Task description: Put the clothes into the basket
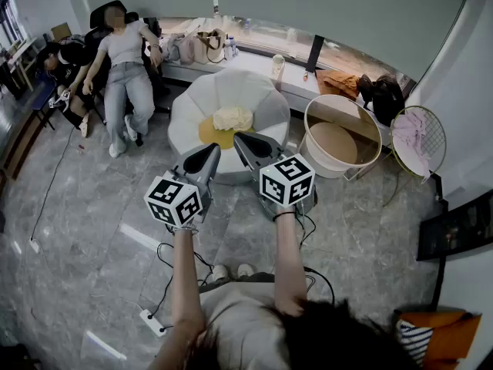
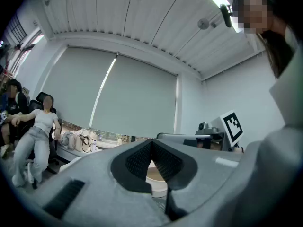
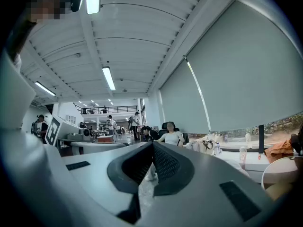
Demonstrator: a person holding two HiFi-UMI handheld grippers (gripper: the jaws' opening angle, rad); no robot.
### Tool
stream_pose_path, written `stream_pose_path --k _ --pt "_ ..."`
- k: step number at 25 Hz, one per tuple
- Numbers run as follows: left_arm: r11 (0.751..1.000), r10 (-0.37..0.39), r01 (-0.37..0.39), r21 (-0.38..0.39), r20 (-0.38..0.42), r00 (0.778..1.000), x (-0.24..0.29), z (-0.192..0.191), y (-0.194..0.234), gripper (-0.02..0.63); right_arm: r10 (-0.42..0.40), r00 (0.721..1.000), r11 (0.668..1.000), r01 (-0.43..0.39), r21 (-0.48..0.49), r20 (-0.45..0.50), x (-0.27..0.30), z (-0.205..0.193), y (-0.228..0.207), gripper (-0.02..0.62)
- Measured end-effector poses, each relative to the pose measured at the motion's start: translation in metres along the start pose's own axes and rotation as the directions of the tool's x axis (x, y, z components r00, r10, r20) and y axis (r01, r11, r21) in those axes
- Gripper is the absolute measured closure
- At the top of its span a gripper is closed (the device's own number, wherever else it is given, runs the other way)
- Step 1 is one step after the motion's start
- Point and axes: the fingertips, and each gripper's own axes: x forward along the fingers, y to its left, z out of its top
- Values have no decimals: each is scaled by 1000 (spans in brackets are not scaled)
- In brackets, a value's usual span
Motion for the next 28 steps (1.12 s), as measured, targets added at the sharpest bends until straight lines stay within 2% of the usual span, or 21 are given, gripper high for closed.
stream_pose_path --k 10,19,28 --pt "1000 7 -8 -14 -23 1000 7 -11 2 595 9 1000 1000 -9 3 1 1 -6 -6 586" --pt "999 33 -34 -26 -30 999 22 -21 -3 595 3 1000 1000 -3 25 13 -8 -5 -32 586" --pt "996 76 -77 -44 -38 996 24 -29 18 595 18 1000 998 -19 52 22 6 -11 -44 586"
